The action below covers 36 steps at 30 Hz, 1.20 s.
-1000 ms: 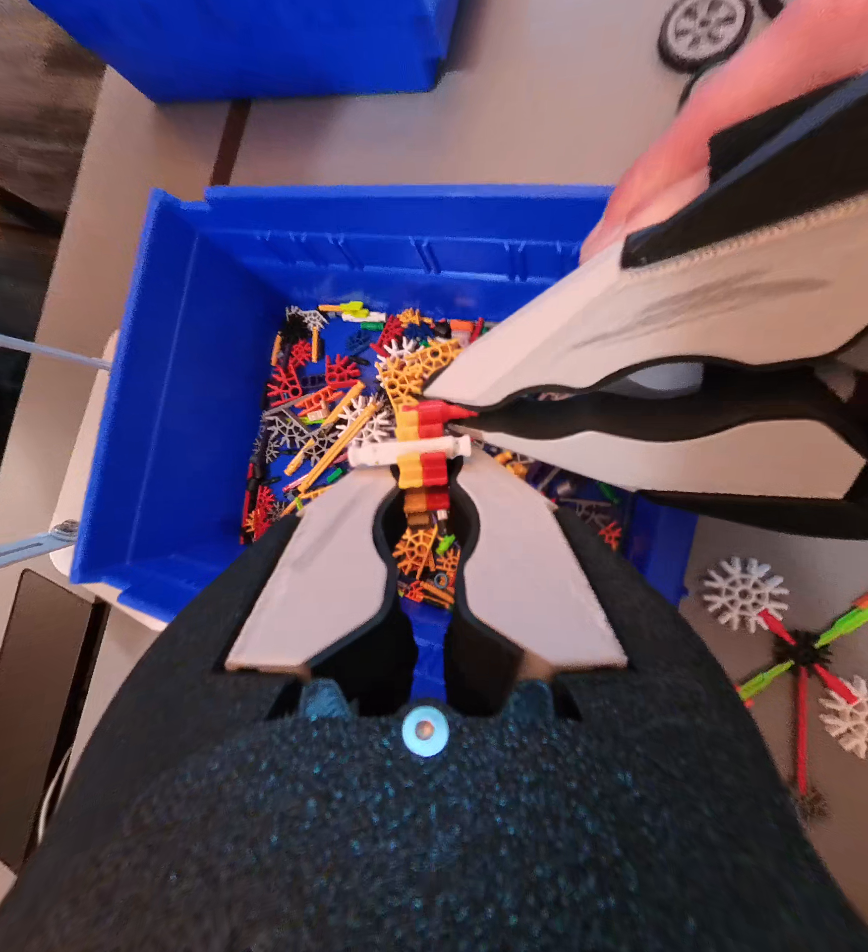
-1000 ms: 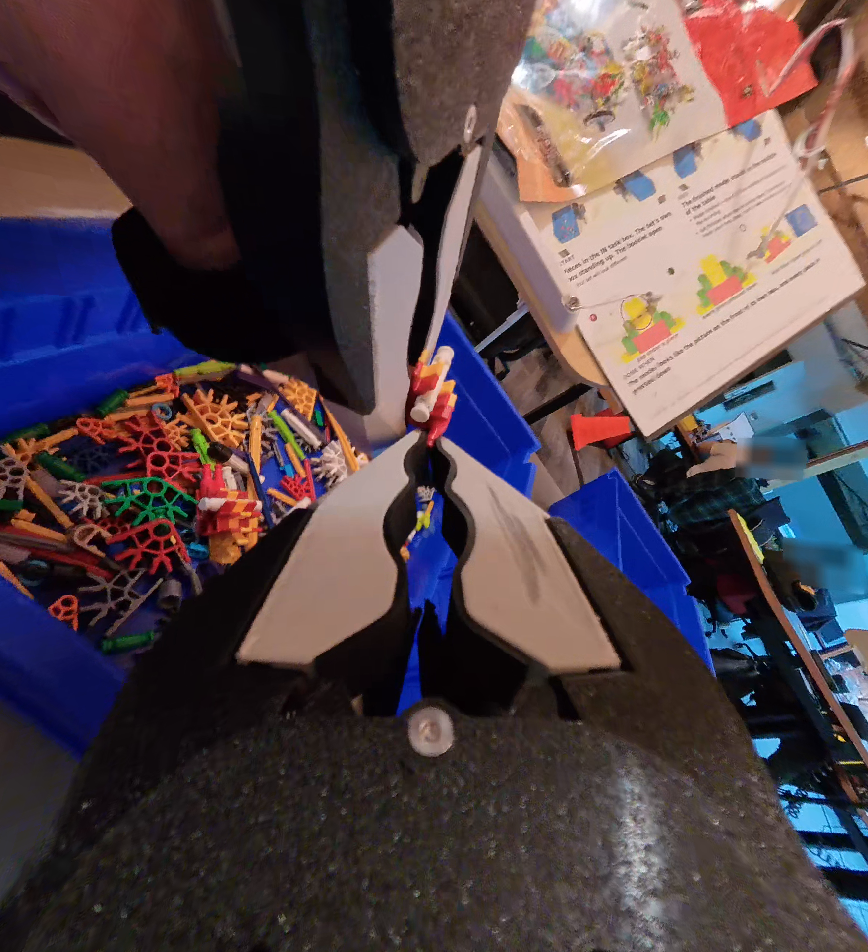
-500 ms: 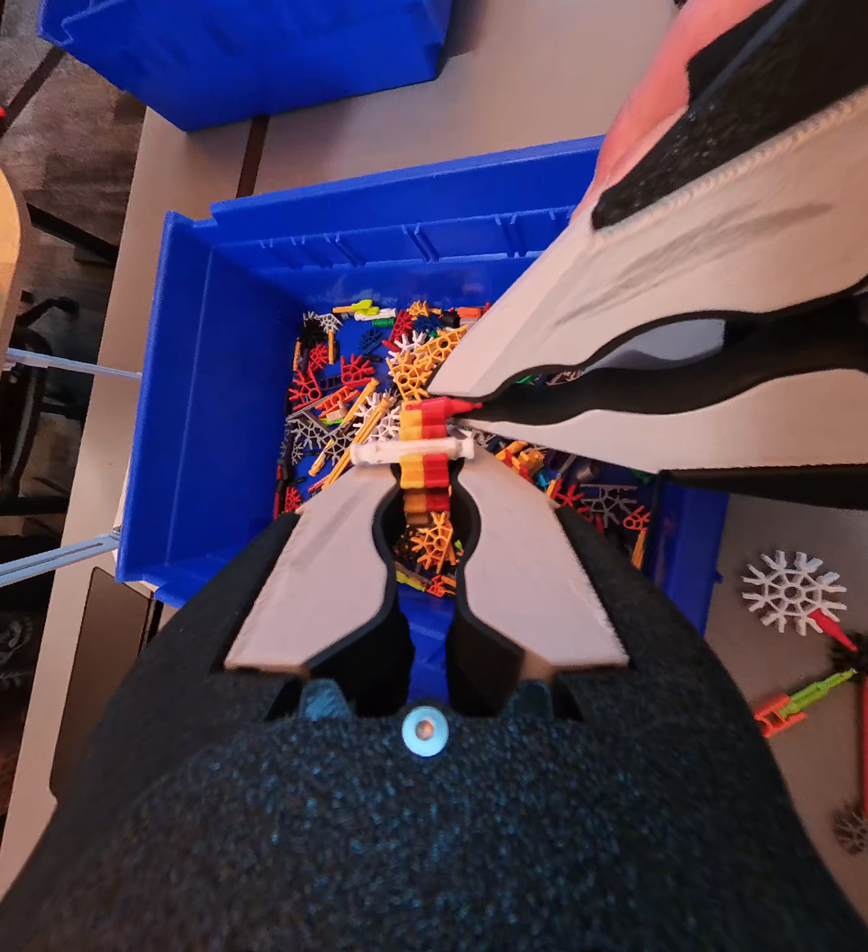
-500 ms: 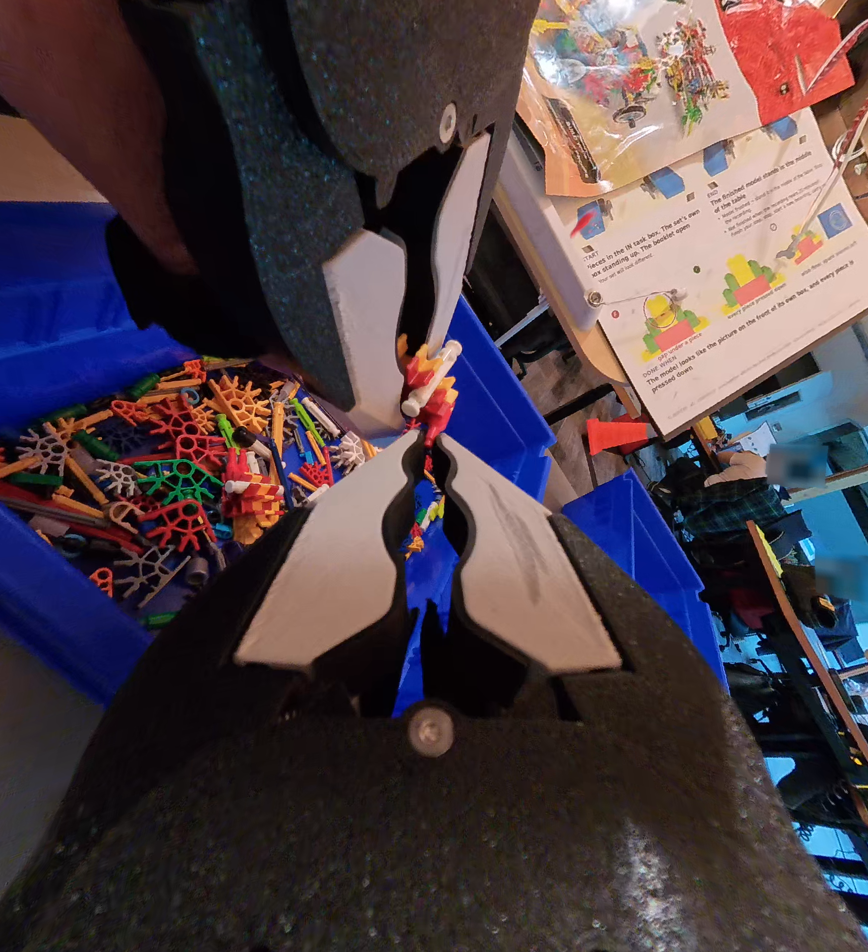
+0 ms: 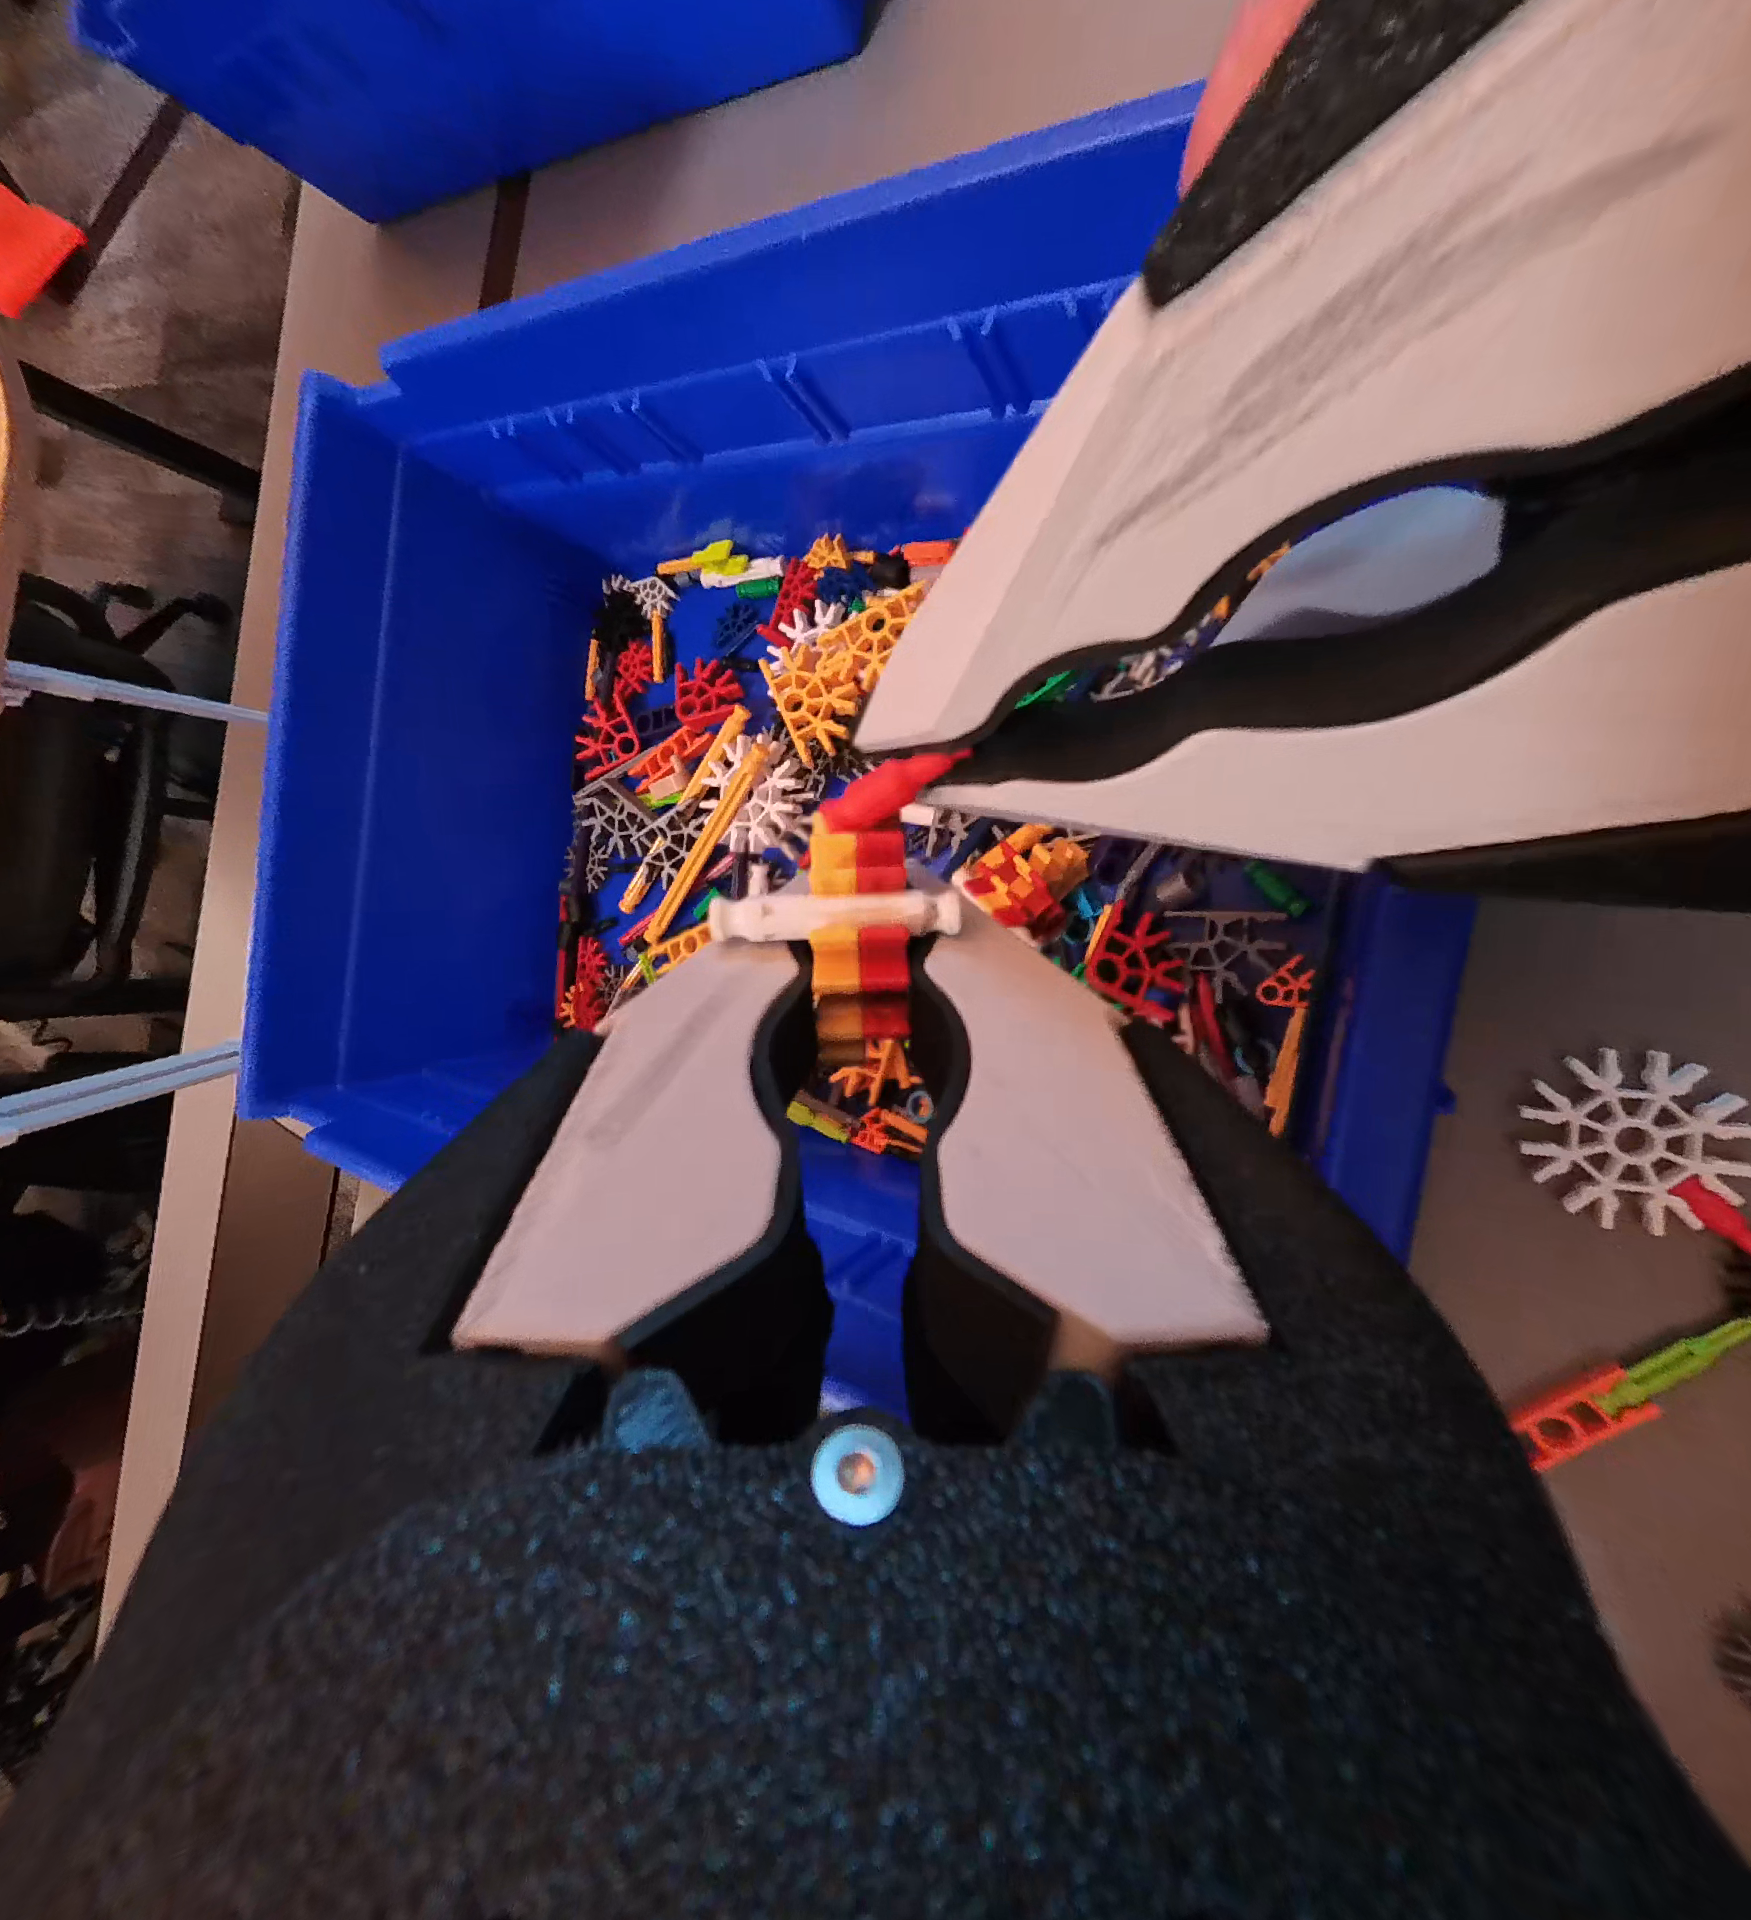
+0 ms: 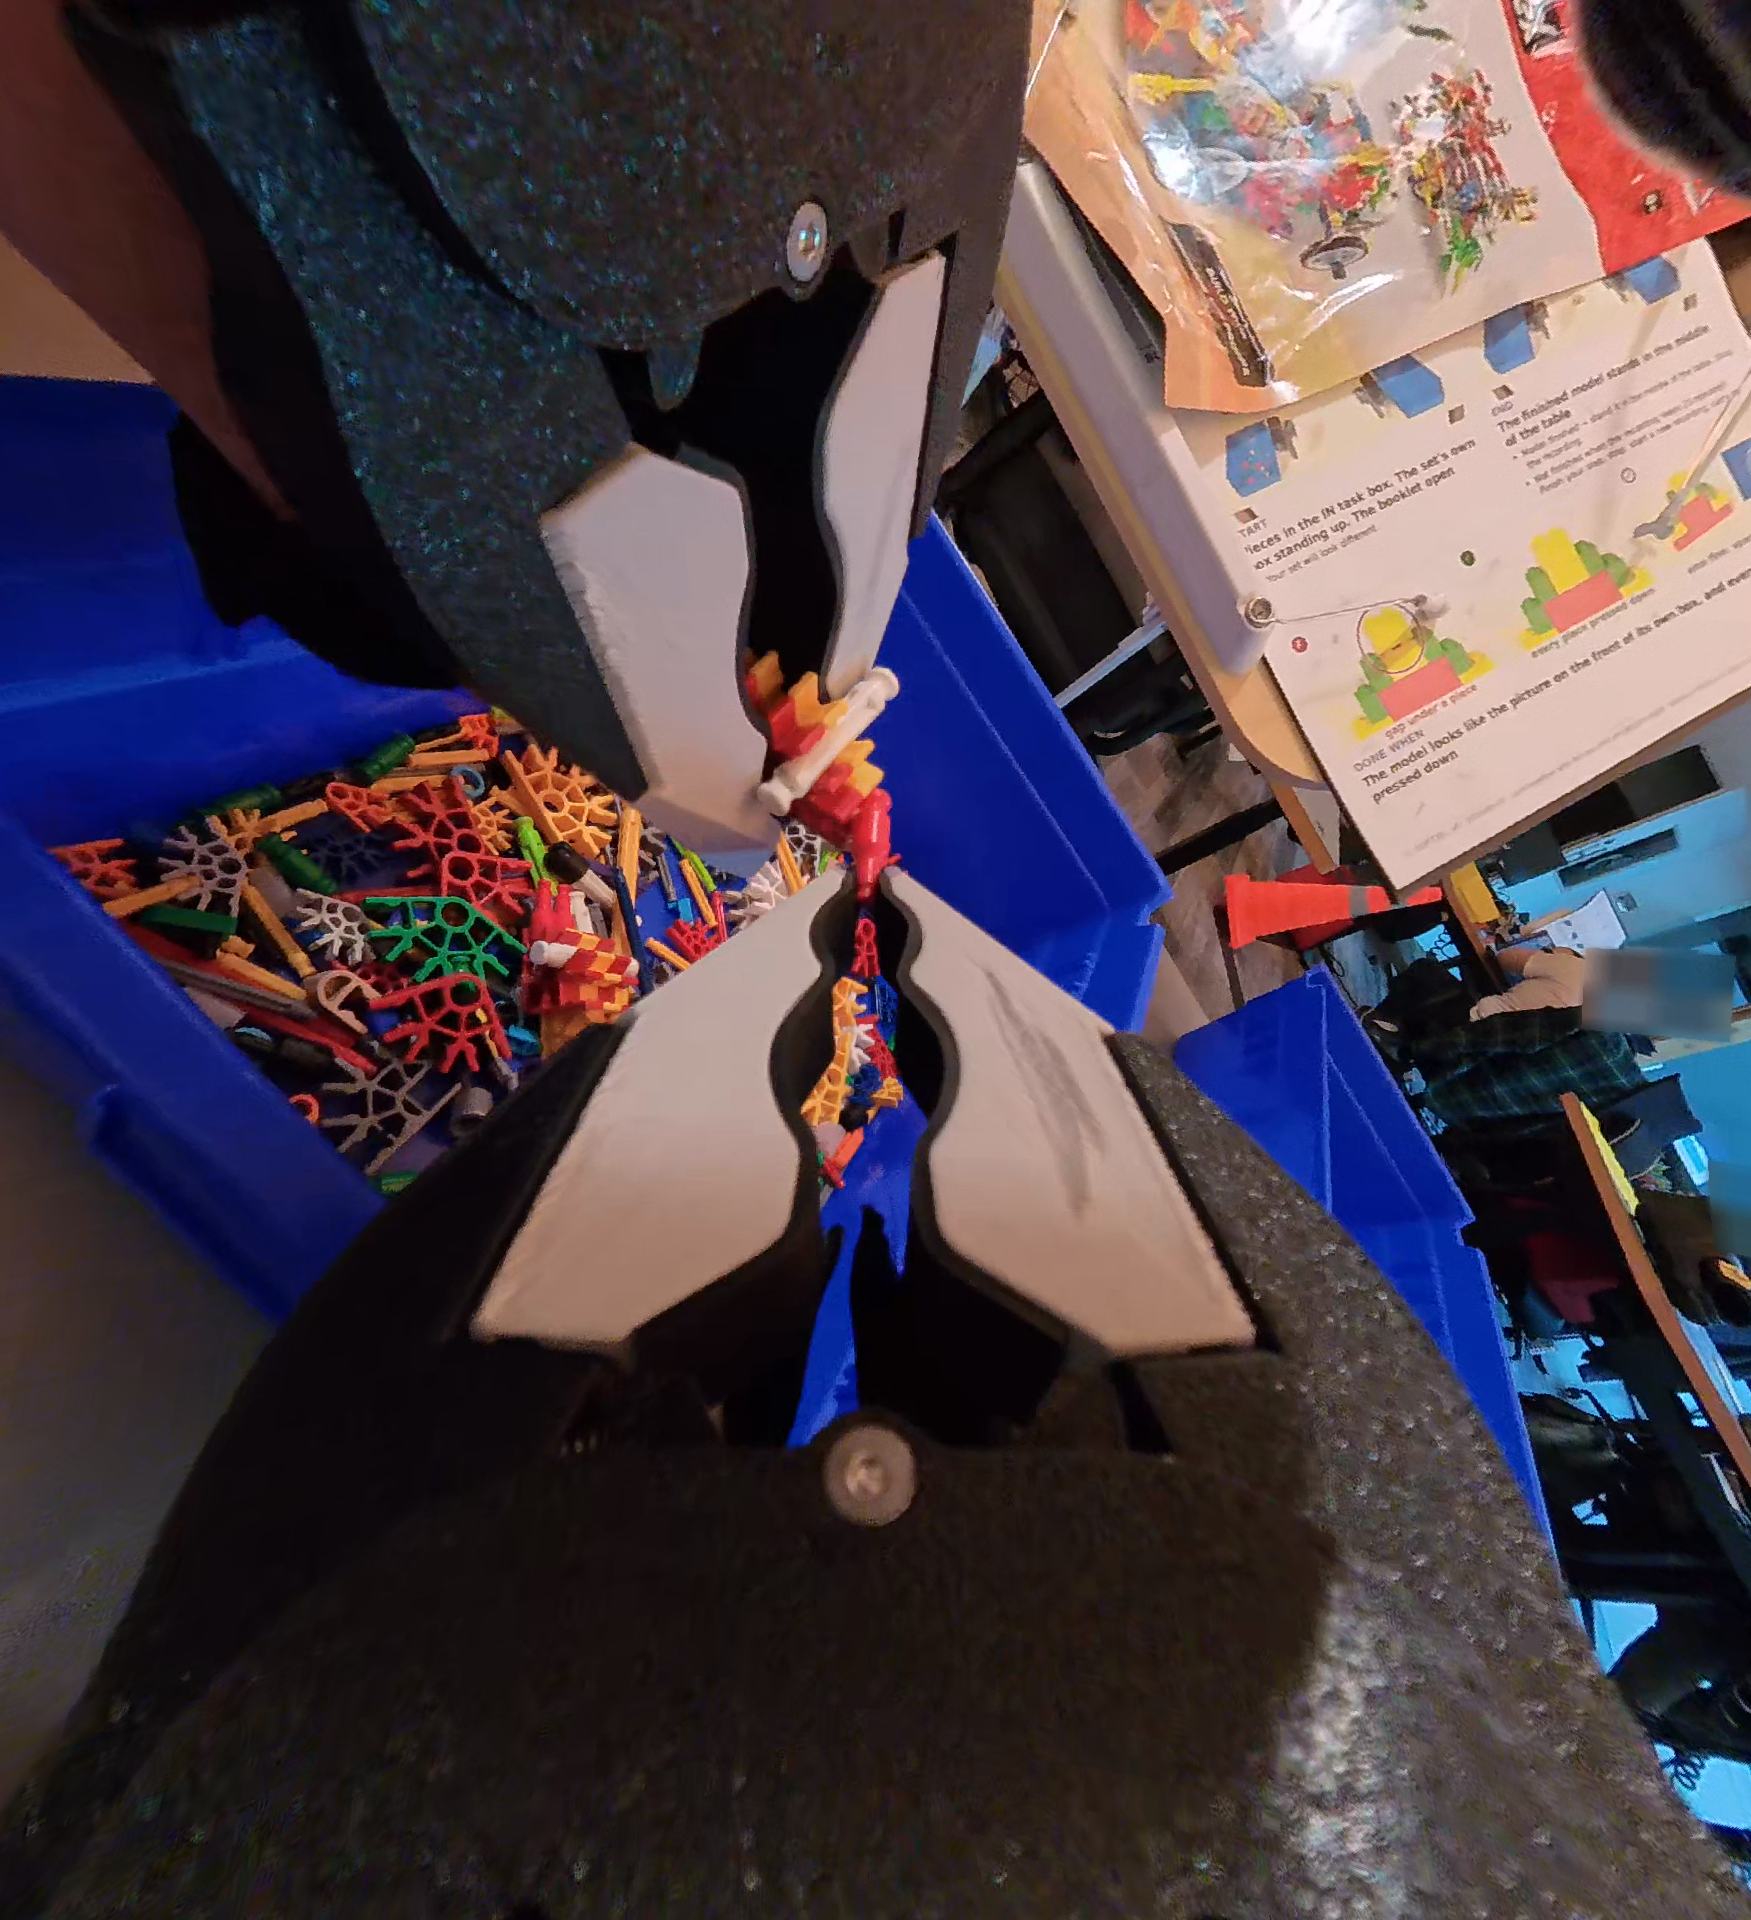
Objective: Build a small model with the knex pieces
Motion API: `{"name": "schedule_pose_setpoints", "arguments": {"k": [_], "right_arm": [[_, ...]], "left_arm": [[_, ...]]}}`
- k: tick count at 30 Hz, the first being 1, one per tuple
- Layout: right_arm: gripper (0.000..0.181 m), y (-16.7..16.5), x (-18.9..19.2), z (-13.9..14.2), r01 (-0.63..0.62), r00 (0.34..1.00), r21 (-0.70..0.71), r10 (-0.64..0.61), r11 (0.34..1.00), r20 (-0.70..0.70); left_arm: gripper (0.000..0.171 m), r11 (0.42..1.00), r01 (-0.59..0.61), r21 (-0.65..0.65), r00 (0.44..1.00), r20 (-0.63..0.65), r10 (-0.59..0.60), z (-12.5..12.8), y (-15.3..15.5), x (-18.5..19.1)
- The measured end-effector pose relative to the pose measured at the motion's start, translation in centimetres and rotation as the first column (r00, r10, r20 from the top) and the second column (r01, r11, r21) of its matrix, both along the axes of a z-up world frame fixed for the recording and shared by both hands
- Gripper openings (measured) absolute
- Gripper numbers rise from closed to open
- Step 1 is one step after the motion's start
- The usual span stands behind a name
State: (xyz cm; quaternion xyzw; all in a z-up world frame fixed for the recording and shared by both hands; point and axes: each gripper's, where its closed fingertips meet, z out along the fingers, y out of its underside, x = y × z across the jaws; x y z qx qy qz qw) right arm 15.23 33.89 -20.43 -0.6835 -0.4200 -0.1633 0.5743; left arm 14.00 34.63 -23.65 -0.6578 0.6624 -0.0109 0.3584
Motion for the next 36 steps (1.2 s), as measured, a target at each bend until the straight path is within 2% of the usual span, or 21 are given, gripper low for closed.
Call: {"name": "schedule_pose_setpoints", "arguments": {"k": [1, 5, 10, 14, 19, 22, 25, 28, 30, 33, 36], "right_arm": [[0.001, 0.0, 0.0, -0.1, -0.003, 1.000, -0.004, 0.003, 1.000, 0.001], [0.002, 0.4, 0.8, -0.6, 0.037, 0.999, -0.053, -0.038, 0.998, -0.024], [0.009, 0.7, 1.8, -1.1, 0.061, 0.994, -0.108, -0.070, 0.992, -0.080], [0.017, 0.5, 1.6, -0.3, 0.017, 0.976, -0.147, -0.049, 0.989, -0.214], [0.014, 0.4, 2.0, 0.4, -0.018, 0.939, -0.181, -0.045, 0.983, -0.342], [0.014, 0.3, 2.1, 0.6, -0.022, 0.934, -0.160, -0.037, 0.987, -0.356], [0.013, 0.1, 2.0, 0.9, -0.034, 0.928, -0.137, -0.019, 0.990, -0.373], [0.011, 0.0, 1.9, 1.3, -0.049, 0.921, -0.110, 0.002, 0.993, -0.389], [0.010, -0.1, 1.9, 1.5, -0.057, 0.920, -0.095, 0.015, 0.994, -0.391], [0.008, -0.2, 1.9, 1.7, -0.069, 0.913, -0.076, 0.032, 0.995, -0.407], [0.008, -0.3, 1.9, 1.9, -0.083, 0.904, -0.068, 0.047, 0.994, -0.424]], "left_arm": [[0.008, 1.000, 0.000, 0.000, 1.000, -0.006, 0.000, -0.1, 0.1, -0.2], [0.008, 1.000, 0.002, -0.012, 1.000, -0.018, -0.002, -0.5, 0.5, -0.5], [0.009, 1.000, -0.001, 0.000, 1.000, -0.014, 0.001, 0.3, 1.5, -0.7], [0.017, 1.000, 0.020, 0.006, 0.997, -0.072, -0.019, 0.0, 1.9, -1.1], [0.068, 0.999, -0.015, -0.034, 0.994, -0.108, 0.011, -0.2, 2.8, -2.0], [0.085, 0.995, -0.043, -0.089, 0.997, -0.063, 0.037, 0.6, 3.4, -2.1], [0.084, 0.994, -0.062, -0.094, 0.998, -0.013, 0.061, 2.6, 4.7, -2.2], [0.062, 0.992, -0.110, -0.057, 0.990, 0.084, 0.115, 6.3, 7.4, -1.7], [0.053, 0.982, -0.181, -0.056, 0.970, 0.154, 0.187, 8.9, 10.3, -1.4], [0.045, 0.956, -0.261, -0.132, 0.931, 0.226, 0.286, 11.3, 14.5, -0.4], [0.041, 0.916, -0.316, -0.246, 0.897, 0.237, 0.373, 11.8, 17.6, 0.8]]}}
